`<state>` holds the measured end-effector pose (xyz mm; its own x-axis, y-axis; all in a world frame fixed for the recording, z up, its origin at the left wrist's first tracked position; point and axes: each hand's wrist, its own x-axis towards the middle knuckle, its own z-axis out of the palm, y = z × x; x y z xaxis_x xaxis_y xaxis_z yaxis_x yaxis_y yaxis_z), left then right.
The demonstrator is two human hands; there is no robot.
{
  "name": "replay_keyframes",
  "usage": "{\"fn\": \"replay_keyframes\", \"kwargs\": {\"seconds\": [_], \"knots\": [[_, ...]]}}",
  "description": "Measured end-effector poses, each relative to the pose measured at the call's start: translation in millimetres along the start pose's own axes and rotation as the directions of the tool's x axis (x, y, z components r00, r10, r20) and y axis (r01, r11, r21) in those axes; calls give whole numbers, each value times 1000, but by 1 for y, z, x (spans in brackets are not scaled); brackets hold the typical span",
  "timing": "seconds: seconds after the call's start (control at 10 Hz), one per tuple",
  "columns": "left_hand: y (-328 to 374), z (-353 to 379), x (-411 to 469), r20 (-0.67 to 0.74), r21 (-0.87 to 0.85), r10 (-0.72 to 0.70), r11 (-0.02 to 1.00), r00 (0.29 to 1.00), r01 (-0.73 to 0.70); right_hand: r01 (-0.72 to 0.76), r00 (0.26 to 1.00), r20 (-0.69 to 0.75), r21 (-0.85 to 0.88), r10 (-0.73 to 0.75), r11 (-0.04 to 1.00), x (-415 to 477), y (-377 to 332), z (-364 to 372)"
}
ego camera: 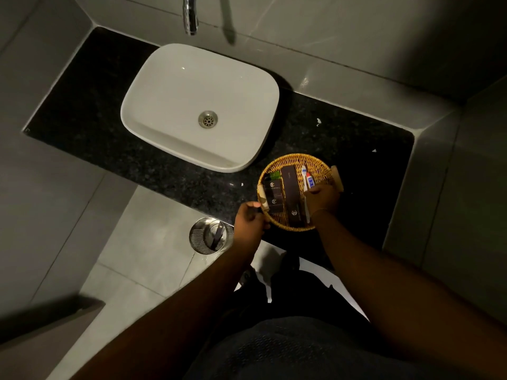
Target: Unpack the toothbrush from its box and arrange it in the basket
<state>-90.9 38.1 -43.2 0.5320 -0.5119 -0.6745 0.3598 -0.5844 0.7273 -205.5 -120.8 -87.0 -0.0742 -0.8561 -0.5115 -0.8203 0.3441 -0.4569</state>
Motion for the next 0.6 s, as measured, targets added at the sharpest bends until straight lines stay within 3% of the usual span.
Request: {"fn": "replay_keyframes", "kwargs": {"seconds": [0.3, 0.4, 0.5, 0.6], "knots": [[5, -5, -2, -29, 23, 146, 989, 989, -145, 49, 979, -197, -9, -50, 999, -10, 5, -2], [7, -18, -5, -67, 298, 311, 913, 948, -278, 282, 937, -158, -186, -311, 941, -24, -3, -8], [30, -31, 7, 15, 698, 652, 536, 758, -474, 614, 712, -162, -328, -684, 717, -36, -32, -14], [85, -41, 27, 229, 854, 778, 128, 586, -504, 686, 608, -5, -502, -794, 528, -44, -84, -32]]}}
